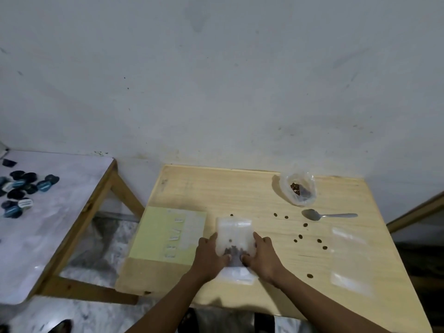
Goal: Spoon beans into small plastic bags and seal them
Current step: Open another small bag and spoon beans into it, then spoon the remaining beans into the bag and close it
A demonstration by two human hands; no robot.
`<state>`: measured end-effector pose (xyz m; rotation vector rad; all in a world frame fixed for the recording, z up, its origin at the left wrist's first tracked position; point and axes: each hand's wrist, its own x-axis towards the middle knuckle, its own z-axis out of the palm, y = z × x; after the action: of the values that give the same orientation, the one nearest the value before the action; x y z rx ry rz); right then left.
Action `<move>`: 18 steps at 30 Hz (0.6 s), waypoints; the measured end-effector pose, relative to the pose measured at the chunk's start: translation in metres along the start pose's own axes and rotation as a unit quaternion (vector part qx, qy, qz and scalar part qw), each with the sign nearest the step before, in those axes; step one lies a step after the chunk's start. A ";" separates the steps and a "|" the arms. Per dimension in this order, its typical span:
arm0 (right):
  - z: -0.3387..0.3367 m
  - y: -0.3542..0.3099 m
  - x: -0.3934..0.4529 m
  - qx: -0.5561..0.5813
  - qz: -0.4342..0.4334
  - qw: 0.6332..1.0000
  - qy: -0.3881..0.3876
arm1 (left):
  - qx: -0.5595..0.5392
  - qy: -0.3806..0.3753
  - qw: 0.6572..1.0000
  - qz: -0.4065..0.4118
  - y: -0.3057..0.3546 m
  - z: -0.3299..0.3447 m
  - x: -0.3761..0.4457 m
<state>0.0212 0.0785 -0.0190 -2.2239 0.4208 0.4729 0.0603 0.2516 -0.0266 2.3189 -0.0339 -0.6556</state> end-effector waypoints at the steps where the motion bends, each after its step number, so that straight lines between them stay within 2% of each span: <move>1: 0.003 0.001 -0.001 -0.011 0.005 1.000 -0.001 | 0.002 -0.013 1.000 0.007 -0.003 0.002 0.001; 6: 0.009 -0.002 -0.005 -0.019 0.032 0.999 -0.014 | 0.008 -0.035 0.999 0.012 -0.048 0.024 0.036; 10: 0.006 -0.001 -0.006 -0.012 0.036 0.999 -0.023 | 0.035 -0.053 0.998 0.007 -0.019 0.003 0.019; 12: -0.003 0.002 -0.008 0.003 0.031 0.999 -0.018 | 0.041 -0.013 0.999 0.000 -0.007 -0.004 0.016; 14: -0.019 0.010 -0.011 0.031 0.033 0.999 0.005 | -0.002 0.069 0.997 0.025 0.005 -0.010 0.012; 16: -0.039 0.024 -0.016 0.046 0.044 0.996 0.055 | -0.033 0.145 0.985 0.084 0.019 -0.008 0.013; 18: -0.063 0.044 -0.022 0.044 0.050 0.993 0.102 | -0.044 0.176 0.972 0.151 0.036 0.000 0.020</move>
<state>-0.0052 0.0063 0.0008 -2.1800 0.6507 0.2745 0.0830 0.2206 -0.0120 2.2488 -0.1860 -0.0870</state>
